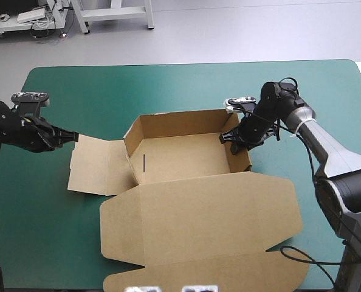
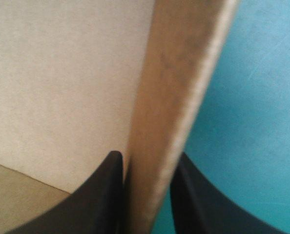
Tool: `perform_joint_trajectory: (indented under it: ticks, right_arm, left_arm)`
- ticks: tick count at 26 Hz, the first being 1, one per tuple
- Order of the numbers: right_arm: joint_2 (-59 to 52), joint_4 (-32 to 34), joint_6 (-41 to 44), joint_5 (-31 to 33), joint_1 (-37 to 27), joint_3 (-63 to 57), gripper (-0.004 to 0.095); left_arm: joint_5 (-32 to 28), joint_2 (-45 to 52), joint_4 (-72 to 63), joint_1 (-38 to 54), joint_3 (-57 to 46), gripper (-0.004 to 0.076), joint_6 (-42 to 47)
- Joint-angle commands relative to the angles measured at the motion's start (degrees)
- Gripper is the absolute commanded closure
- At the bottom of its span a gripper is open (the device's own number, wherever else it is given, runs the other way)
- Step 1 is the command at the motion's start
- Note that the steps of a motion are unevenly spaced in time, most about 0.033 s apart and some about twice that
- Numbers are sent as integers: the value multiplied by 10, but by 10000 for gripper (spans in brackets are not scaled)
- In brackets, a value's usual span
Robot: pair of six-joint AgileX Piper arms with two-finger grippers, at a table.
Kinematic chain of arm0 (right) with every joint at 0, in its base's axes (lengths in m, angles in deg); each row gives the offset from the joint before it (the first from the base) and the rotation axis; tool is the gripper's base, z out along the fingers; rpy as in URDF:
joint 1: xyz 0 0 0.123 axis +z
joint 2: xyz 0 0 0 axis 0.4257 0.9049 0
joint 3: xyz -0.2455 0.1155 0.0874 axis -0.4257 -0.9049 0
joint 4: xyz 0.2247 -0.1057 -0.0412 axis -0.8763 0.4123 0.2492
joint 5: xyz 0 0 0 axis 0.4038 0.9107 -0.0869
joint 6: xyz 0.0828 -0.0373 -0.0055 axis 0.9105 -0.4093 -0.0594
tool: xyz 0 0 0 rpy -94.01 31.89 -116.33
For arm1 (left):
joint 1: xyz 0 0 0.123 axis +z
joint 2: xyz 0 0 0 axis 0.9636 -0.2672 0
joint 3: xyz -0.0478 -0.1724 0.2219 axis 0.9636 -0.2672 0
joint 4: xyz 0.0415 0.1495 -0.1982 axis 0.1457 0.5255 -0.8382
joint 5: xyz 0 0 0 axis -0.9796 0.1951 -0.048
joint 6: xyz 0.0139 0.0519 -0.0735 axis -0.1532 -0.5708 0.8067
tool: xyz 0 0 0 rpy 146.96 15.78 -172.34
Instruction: Fold the box
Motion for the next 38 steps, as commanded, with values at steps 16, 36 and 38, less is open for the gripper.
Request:
perform_joint_trajectory:
  ticks: [16,36,38]
  right_arm:
    - [-225,-88,11,-122,-93,15,926]
    - [-253,-142,-25,-187,-67,8,924]
    - [-251,-114,-4,-203,-53,8,924]
  left_arm:
    - [18,10,-420,262,18,727,-141]
    - [48,17,-648,46,18,733,-195]
    - [51,21,-638,39,18,733,-196]
